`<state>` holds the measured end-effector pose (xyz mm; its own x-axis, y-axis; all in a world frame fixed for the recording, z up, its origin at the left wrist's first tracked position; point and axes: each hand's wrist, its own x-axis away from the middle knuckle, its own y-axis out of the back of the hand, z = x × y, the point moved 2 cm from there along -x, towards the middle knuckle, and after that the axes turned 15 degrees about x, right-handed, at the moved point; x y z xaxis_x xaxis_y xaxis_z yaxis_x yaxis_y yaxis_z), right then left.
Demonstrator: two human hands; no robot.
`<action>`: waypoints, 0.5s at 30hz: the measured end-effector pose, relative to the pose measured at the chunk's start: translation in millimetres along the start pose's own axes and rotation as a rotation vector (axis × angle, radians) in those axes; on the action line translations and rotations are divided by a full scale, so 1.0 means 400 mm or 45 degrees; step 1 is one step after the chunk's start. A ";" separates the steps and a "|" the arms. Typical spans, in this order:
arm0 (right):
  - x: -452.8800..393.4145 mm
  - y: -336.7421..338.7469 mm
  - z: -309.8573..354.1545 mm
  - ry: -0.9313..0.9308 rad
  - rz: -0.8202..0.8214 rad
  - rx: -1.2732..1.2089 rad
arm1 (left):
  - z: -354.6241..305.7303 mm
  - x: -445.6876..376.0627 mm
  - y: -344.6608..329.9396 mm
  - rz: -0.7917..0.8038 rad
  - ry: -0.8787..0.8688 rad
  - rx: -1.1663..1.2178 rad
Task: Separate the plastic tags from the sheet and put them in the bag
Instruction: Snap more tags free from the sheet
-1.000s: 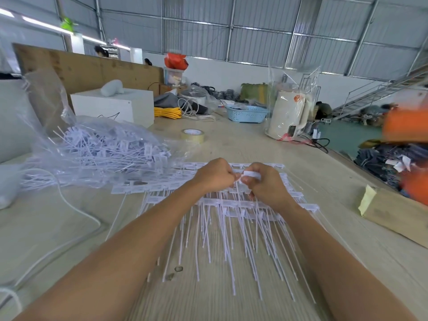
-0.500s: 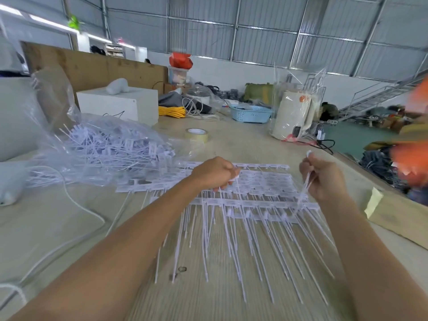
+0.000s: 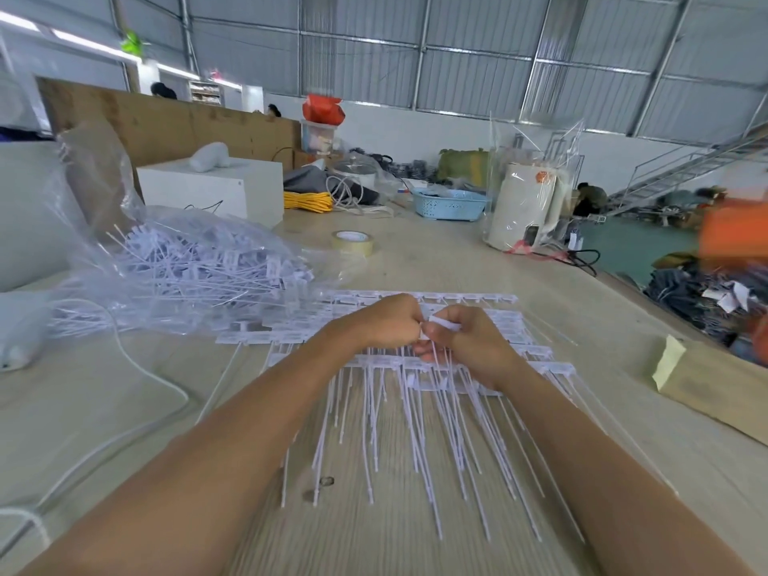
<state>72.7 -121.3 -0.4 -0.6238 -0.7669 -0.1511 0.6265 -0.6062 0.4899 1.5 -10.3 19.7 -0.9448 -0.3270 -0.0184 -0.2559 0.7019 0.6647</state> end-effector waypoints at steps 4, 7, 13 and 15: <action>0.003 -0.001 0.008 0.040 -0.098 0.094 | 0.002 0.002 0.015 0.003 0.049 0.020; 0.004 -0.010 0.011 0.068 -0.134 0.103 | 0.016 0.006 0.036 -0.034 0.073 0.017; 0.007 -0.020 0.023 0.137 -0.187 0.067 | 0.025 0.009 0.059 -0.031 0.009 0.089; 0.006 -0.018 0.026 0.129 -0.196 0.013 | 0.020 0.007 0.058 -0.073 -0.028 0.086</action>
<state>61.9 -116.4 4.6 -0.6611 -0.6830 -0.3104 0.5225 -0.7161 0.4627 -8.8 10.2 28.9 -0.9322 -0.3547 -0.0716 -0.3223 0.7238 0.6101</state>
